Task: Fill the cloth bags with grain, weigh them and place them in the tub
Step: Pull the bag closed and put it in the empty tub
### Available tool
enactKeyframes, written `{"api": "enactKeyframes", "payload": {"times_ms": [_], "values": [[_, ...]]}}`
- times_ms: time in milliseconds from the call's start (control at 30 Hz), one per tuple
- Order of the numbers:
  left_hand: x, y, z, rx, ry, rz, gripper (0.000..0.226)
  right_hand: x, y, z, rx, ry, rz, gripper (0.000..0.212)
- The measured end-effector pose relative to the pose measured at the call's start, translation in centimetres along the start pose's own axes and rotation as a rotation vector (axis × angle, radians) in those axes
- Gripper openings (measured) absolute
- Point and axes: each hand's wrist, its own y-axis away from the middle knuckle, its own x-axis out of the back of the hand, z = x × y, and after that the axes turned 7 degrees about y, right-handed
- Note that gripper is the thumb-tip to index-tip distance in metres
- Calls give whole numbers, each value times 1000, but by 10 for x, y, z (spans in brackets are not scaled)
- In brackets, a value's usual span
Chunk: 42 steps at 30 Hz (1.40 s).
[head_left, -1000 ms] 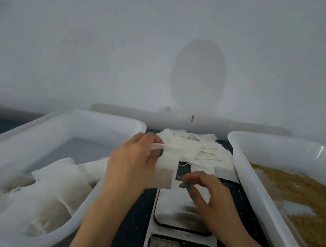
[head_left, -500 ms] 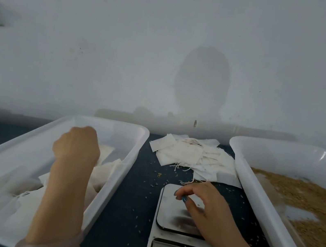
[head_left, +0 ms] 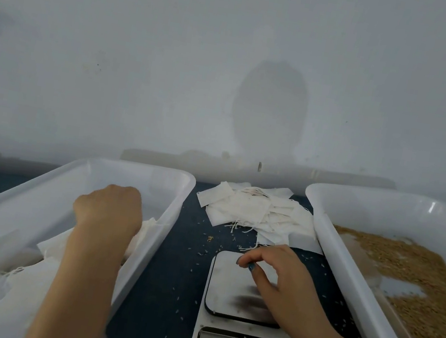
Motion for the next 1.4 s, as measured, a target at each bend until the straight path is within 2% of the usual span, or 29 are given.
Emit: {"api": "enactKeyframes", "payload": {"times_ms": [100, 167, 233, 333, 433, 567, 633, 800, 933, 1400], "values": [[0, 20, 28, -182, 5, 298, 12, 2, -1, 1, -13, -1, 20, 32], [-9, 27, 53, -354, 94, 405, 13, 1, -2, 2, -34, 3, 28, 31], [-24, 25, 76, -481, 190, 403, 16, 1, -2, 5, -70, 23, 54, 29], [-55, 7, 93, -554, 188, 298, 21, 2, -2, 15, -151, 12, 124, 31], [-89, -21, 95, -542, 270, 128, 31, 2, -4, 27, -244, -38, 173, 31], [-126, -45, 89, -517, 610, -47, 33, -1, -6, 40, -356, -109, 226, 27], [-139, -48, 82, -477, 739, -23, 32, -5, -7, 43, -413, -168, 242, 24], [-150, -54, 69, -370, 861, 85, 35, -20, -8, 45, -562, -365, 170, 14], [-152, -57, 69, -347, 872, 92, 37, -29, -7, 37, -645, -546, 198, 18], [-158, -70, 69, -297, 879, 127, 35, -34, -4, 26, -664, -618, 214, 22]]}}
